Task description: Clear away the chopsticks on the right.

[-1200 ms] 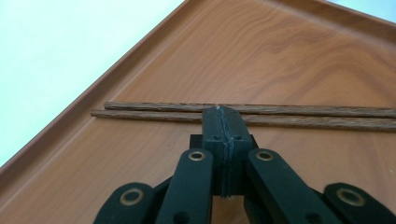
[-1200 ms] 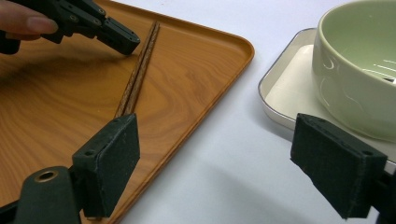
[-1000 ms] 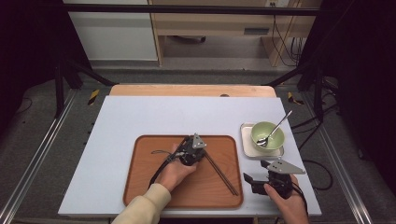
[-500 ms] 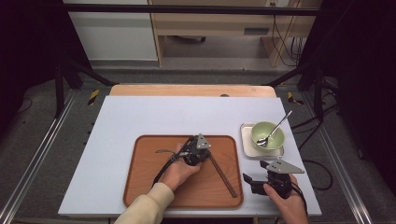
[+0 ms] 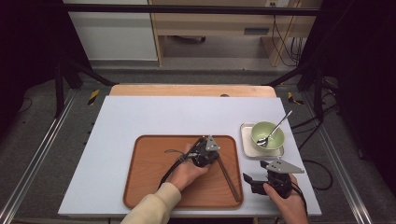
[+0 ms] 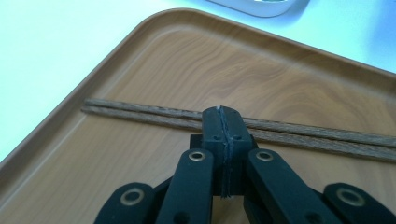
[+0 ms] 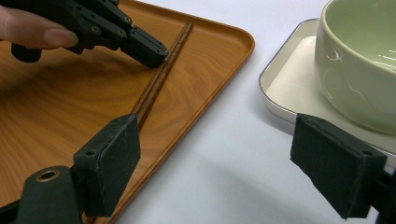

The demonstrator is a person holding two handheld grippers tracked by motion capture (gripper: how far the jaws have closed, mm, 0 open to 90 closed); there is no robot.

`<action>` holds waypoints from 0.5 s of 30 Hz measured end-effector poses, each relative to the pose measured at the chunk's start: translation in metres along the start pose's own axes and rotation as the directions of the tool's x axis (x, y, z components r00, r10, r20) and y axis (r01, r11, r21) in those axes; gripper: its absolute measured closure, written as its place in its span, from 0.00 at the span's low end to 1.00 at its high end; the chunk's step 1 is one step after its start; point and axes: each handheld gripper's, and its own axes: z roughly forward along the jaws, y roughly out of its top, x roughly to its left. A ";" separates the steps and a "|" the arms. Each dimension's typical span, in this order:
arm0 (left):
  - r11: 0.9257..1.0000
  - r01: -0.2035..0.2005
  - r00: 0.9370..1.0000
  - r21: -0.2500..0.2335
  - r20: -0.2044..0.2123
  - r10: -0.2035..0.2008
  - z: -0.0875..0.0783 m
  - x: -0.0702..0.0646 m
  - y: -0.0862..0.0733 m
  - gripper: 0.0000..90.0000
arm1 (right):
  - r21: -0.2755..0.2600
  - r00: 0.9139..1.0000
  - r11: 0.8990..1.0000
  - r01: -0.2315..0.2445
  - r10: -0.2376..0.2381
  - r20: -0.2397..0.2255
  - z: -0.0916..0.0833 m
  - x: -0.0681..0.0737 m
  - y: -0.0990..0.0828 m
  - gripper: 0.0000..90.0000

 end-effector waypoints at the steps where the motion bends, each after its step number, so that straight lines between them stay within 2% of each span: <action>1: 1.000 -0.008 1.000 0.005 0.003 0.008 0.000 0.000 0.001 1.00 | -0.001 1.000 1.000 0.005 -0.005 -0.001 0.000 0.000 0.000 0.18; 15: 0.999 -0.052 0.998 0.003 0.044 0.052 0.008 -0.010 0.011 1.00 | 0.013 1.000 1.000 -0.005 0.005 0.008 0.001 -0.001 -0.001 0.18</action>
